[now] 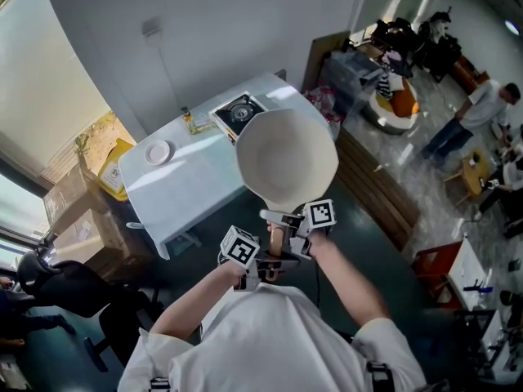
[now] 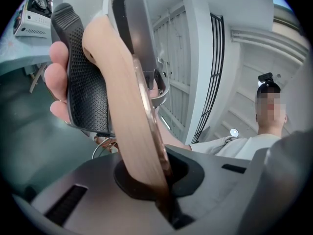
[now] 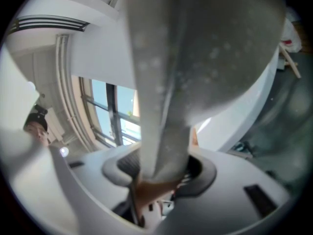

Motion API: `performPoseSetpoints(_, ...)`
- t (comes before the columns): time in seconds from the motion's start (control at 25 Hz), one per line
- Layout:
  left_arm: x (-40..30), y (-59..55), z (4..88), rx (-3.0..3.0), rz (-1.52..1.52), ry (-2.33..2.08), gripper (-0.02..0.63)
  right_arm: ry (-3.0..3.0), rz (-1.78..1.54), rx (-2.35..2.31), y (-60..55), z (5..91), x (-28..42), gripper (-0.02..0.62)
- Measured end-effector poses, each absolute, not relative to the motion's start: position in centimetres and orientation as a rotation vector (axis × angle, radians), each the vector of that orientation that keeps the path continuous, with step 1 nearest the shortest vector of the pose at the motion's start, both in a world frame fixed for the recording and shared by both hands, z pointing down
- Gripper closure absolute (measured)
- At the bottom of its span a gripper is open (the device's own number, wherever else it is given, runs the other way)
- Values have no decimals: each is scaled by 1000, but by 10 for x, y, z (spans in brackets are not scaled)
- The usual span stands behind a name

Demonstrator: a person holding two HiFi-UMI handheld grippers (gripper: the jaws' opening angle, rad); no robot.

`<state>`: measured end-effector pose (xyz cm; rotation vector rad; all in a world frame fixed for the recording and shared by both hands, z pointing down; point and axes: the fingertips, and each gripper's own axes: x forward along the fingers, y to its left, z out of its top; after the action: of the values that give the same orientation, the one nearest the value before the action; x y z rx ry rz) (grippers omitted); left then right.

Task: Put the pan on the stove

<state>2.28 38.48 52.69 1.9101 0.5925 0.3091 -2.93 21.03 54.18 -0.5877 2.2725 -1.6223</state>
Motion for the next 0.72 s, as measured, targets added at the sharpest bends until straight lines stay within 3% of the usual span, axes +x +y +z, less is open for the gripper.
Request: performPoseSetpoints(0.72, 33, 303, 536, 1878, 319, 635, 584, 2227, -1629, -609, 126, 553, -15, 393)
